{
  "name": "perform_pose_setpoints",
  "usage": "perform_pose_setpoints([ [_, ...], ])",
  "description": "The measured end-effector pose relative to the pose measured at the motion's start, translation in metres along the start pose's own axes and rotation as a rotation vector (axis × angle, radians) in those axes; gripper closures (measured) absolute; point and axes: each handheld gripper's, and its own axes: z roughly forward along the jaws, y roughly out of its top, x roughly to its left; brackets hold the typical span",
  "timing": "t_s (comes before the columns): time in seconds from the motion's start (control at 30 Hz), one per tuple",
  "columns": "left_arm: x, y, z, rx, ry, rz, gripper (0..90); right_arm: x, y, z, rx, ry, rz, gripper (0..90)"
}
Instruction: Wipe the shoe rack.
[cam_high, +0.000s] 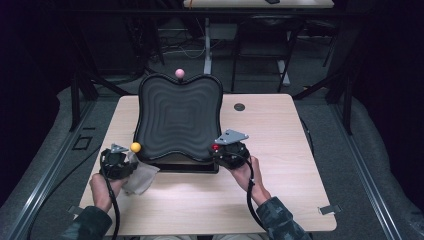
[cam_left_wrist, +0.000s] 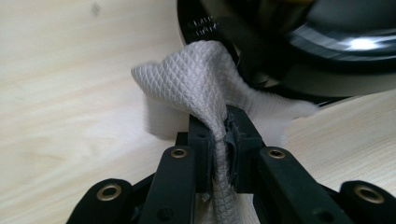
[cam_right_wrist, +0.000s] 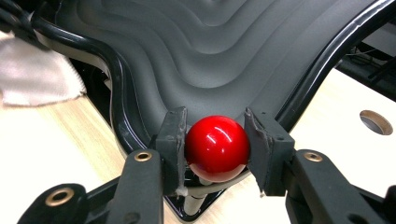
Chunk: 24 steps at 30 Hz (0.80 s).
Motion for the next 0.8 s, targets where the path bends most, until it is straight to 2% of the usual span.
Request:
perform_pose_setpoints([
  [0.13,0.002,-0.002,0.006,0.025,-0.033,-0.025,81.4,-0.006,-0.001,-0.002,0.009,-0.001,0.002,59.7],
  [0.37,0.008,-0.007,-0.017,-0.023,-0.047,-0.042,81.4,-0.016,-0.003,-0.005,0.02,0.012,0.021,59.1],
  [0.4,0.009,-0.008,-0.021,-0.032,-0.048,-0.045,81.4,-0.014,-0.002,-0.005,0.026,-0.012,0.019,58.4],
  [0.47,0.012,-0.008,-0.026,-0.049,-0.046,-0.049,81.4,-0.013,-0.001,-0.004,0.009,-0.023,0.027,53.8],
  [0.53,0.013,-0.009,-0.029,-0.053,-0.043,-0.052,81.4,-0.011,0.0,0.001,0.004,0.0,0.037,52.7],
  [0.57,0.014,-0.009,-0.029,-0.059,-0.045,-0.061,81.4,-0.01,-0.001,0.002,0.002,-0.004,0.029,53.6],
  [0.6,0.014,-0.01,-0.03,-0.061,-0.051,-0.062,81.4,-0.009,-0.001,0.002,0.024,-0.036,0.021,55.3],
  [0.63,0.015,-0.01,-0.03,-0.063,-0.054,-0.06,81.4,-0.011,-0.001,0.002,0.046,-0.034,0.023,58.3],
  [0.7,0.014,-0.01,-0.031,-0.071,-0.058,-0.062,81.3,-0.014,-0.004,0.003,0.031,-0.025,0.046,59.0],
  [0.77,0.014,-0.01,-0.032,-0.077,-0.06,-0.061,81.3,-0.016,-0.004,0.001,0.043,-0.019,0.043,59.3],
  [0.8,0.014,-0.01,-0.033,-0.075,-0.061,-0.062,81.3,-0.017,-0.004,0.002,0.033,-0.023,0.045,59.4],
])
